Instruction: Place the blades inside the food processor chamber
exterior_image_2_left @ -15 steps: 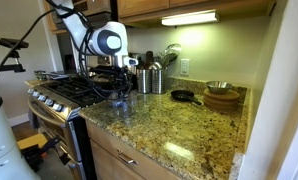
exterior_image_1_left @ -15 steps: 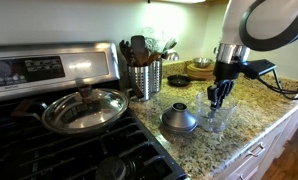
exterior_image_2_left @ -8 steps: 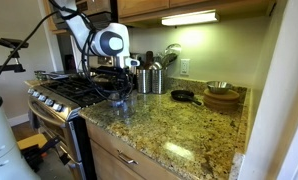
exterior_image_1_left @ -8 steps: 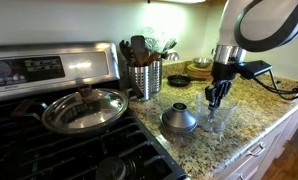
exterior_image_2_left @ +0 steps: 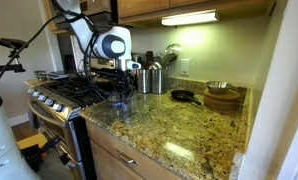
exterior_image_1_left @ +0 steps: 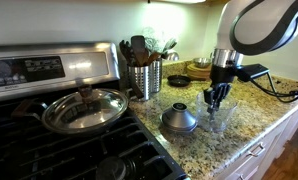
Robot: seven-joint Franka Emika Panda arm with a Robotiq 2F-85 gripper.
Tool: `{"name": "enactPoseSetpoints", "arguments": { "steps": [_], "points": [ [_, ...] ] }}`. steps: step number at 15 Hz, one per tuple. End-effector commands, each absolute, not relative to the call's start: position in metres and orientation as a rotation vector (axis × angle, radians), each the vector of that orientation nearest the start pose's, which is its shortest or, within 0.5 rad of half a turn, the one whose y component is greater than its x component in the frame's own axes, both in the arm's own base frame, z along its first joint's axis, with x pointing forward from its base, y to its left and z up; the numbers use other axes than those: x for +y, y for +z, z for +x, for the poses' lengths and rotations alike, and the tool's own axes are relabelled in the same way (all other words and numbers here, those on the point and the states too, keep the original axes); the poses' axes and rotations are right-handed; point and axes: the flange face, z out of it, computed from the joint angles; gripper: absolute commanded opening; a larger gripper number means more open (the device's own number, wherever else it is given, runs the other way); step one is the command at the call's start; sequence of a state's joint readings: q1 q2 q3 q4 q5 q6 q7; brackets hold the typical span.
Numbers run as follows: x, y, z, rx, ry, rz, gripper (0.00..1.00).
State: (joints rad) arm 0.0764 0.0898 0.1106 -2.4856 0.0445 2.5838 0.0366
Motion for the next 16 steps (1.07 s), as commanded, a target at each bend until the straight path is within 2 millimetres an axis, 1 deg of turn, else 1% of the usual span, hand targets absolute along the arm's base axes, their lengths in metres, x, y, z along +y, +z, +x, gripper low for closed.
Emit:
{"name": "enactPoseSetpoints", "arguments": {
  "steps": [1,5,6,7,12,14,16],
  "points": [
    [0.087,0.259,0.463,-0.195,0.032,-3.087,0.68],
    [0.094,0.281,0.454,-0.240,0.052,-3.083,0.94],
    [0.096,0.286,0.452,-0.247,0.054,-3.081,0.98],
    [0.098,0.295,0.450,-0.255,0.043,-3.081,1.00],
    [0.110,0.341,0.446,-0.314,-0.059,-3.093,1.00],
    [0.118,0.358,0.447,-0.362,-0.117,-3.087,1.00],
    [0.131,0.370,0.450,-0.456,-0.162,-3.073,1.00]
  ]
}}
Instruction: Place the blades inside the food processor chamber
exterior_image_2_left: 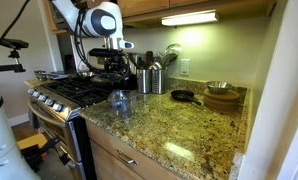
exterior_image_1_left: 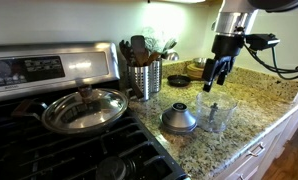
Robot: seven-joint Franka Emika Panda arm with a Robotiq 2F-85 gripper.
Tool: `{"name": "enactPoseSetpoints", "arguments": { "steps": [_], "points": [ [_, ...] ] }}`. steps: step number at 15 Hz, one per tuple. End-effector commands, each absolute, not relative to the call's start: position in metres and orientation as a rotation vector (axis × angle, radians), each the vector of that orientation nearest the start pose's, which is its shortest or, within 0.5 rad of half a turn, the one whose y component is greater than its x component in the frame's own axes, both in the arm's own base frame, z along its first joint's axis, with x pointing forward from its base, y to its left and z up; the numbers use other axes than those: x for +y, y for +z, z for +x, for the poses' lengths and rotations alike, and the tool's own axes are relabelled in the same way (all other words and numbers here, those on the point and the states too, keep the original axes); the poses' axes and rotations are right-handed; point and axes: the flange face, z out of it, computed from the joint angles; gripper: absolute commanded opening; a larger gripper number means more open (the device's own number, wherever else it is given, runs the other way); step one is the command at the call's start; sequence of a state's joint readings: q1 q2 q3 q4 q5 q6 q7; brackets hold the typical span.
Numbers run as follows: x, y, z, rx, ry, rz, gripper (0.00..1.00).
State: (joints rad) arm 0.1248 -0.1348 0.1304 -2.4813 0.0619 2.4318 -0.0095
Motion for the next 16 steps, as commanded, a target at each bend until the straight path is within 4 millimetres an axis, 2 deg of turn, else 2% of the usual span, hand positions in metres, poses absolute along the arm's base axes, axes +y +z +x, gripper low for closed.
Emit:
{"name": "enactPoseSetpoints", "arguments": {
  "steps": [1,4,8,16],
  "points": [
    [0.138,0.374,0.452,-0.523,-0.178,-3.061,1.00],
    [0.161,0.379,0.461,-0.723,-0.200,-3.036,1.00],
    [0.181,0.370,0.477,-0.938,-0.184,-3.005,1.00],
    [0.208,0.323,0.507,-1.220,-0.096,-2.937,1.00]
  ]
}}
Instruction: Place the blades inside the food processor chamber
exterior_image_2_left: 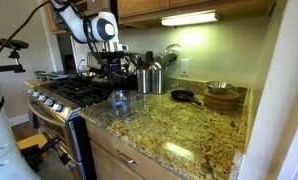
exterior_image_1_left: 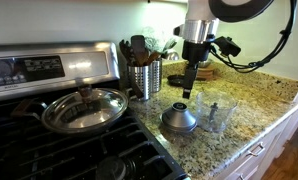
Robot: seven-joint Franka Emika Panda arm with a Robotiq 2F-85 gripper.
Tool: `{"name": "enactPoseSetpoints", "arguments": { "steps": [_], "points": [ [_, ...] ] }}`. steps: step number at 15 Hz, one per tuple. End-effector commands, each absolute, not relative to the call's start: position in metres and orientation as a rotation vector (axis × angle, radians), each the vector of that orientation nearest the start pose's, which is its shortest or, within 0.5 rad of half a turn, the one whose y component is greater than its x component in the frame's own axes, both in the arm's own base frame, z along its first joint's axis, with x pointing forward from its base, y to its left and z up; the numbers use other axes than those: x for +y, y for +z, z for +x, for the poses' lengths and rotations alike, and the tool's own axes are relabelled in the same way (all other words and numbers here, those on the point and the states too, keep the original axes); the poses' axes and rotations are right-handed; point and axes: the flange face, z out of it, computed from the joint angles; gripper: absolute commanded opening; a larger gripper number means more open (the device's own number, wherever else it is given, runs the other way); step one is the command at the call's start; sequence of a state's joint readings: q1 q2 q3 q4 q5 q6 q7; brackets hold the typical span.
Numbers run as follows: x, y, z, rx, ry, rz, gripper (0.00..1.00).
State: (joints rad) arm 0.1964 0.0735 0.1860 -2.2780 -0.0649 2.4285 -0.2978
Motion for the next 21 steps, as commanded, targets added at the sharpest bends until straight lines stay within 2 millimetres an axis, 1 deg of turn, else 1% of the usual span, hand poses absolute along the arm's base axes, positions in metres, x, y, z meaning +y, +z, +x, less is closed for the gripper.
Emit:
{"name": "enactPoseSetpoints", "arguments": {
  "steps": [1,5,11,14,15,16,18,19,21],
  "points": [
    [0.211,0.319,0.509,-1.237,-0.084,-2.929,1.00],
    [0.218,0.305,0.514,-1.283,-0.058,-2.902,1.00],
    [0.217,0.282,0.515,-1.298,-0.004,-2.875,1.00],
    [0.218,0.274,0.514,-1.310,0.016,-2.863,1.00],
    [0.218,0.272,0.514,-1.315,0.019,-2.858,0.91],
    [0.219,0.270,0.514,-1.322,0.022,-2.854,0.74],
    [0.221,0.269,0.514,-1.333,0.025,-2.849,0.60],
    [0.222,0.269,0.514,-1.337,0.026,-2.845,0.52],
    [0.223,0.270,0.516,-1.344,0.019,-2.843,0.40]
  ]
}}
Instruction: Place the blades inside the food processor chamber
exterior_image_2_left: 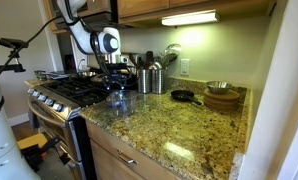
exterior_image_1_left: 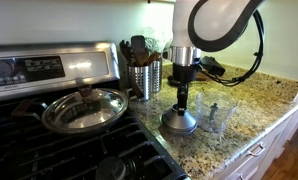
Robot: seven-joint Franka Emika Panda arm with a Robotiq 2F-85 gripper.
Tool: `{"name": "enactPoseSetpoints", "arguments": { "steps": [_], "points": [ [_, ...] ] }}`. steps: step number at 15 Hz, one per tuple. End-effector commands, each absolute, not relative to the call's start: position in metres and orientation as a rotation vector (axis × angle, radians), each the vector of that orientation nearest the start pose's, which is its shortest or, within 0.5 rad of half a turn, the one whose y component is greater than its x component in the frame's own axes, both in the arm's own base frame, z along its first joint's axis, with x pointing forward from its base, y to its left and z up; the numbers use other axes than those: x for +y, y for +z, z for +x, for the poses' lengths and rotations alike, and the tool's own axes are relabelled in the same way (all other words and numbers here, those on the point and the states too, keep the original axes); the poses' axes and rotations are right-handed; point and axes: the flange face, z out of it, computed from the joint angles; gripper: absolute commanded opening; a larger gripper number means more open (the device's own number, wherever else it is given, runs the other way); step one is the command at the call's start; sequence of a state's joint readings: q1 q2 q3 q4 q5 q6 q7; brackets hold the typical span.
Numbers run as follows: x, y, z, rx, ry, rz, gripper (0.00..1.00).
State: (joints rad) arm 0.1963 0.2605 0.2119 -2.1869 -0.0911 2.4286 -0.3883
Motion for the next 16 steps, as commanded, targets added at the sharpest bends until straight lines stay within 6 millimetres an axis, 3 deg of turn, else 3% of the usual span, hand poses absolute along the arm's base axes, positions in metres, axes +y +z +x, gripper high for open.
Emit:
{"name": "enactPoseSetpoints", "arguments": {
  "steps": [1,8,16],
  "points": [
    [0.224,0.272,0.517,-1.343,0.009,-2.841,0.35],
    [0.224,0.274,0.514,-1.314,0.024,-2.846,0.35],
    [0.230,0.333,0.499,-1.324,-0.055,-2.858,0.35]
  ]
}}
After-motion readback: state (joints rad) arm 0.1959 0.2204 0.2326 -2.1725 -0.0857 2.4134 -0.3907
